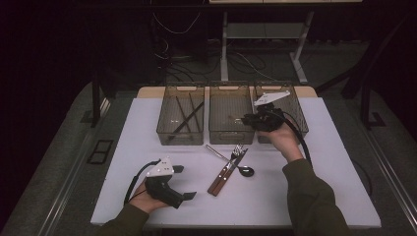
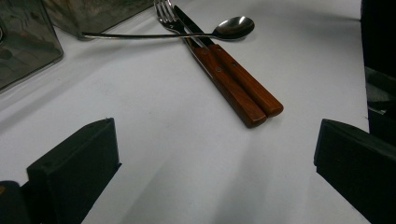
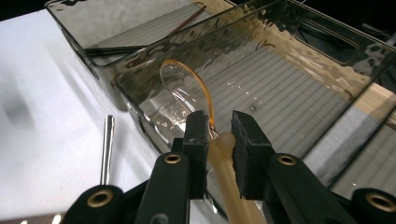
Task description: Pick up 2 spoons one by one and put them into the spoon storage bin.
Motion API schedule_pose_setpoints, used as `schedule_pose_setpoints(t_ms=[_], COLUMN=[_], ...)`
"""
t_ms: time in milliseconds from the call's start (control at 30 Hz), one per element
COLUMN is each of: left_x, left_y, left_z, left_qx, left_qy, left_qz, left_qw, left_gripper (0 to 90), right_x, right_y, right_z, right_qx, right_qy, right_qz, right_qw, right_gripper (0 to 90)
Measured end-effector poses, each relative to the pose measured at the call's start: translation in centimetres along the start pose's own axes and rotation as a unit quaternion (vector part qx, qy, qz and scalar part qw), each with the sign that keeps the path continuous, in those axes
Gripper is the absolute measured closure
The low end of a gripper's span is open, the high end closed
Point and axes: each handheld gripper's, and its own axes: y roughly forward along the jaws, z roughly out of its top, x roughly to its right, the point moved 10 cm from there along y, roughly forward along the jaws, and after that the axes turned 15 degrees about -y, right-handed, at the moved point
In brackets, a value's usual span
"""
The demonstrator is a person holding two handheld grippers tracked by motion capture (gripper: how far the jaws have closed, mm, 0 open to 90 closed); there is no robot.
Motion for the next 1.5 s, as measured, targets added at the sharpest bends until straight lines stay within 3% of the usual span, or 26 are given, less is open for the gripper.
schedule_pose_setpoints(t_ms=[500,733,833,867,1033,1267,1500], left_x=[0.1,0.1,0.1,0.1,0.1,0.1,0.1], left_y=[-0.1,-0.1,0.0,0.0,-0.1,0.0,0.0], left_z=[0.0,0.0,0.0,0.0,-0.1,-0.1,-0.1], left_qx=[-0.002,-0.001,-0.003,-0.003,-0.004,-0.003,-0.002], left_qy=[0.004,0.005,0.008,0.008,0.007,0.005,0.002], left_qz=[-0.002,0.0,-0.001,-0.001,0.0,-0.001,0.0], left_qw=[1.0,1.0,1.0,1.0,1.0,1.0,1.0], left_gripper=[0.0,0.0,0.0,0.0,0.0,0.0,0.0], right_x=[-1.0,-1.5,-1.6,-1.6,-1.0,-1.4,-1.7], right_y=[4.3,5.9,6.4,6.5,6.2,4.7,2.0], right_z=[1.8,1.6,1.3,1.3,1.5,2.1,1.3], right_qx=[-0.034,-0.044,-0.047,-0.047,-0.034,0.0,0.022], right_qy=[-0.008,-0.004,0.003,0.007,0.019,0.035,0.047], right_qz=[0.018,0.025,0.034,0.03,0.015,0.023,0.031], right_qw=[0.9992,0.9987,0.9983,0.9984,0.9991,0.9991,0.9982], right_gripper=[76.6,76.3,73.3,68.6,53.0,42.6,36.8])
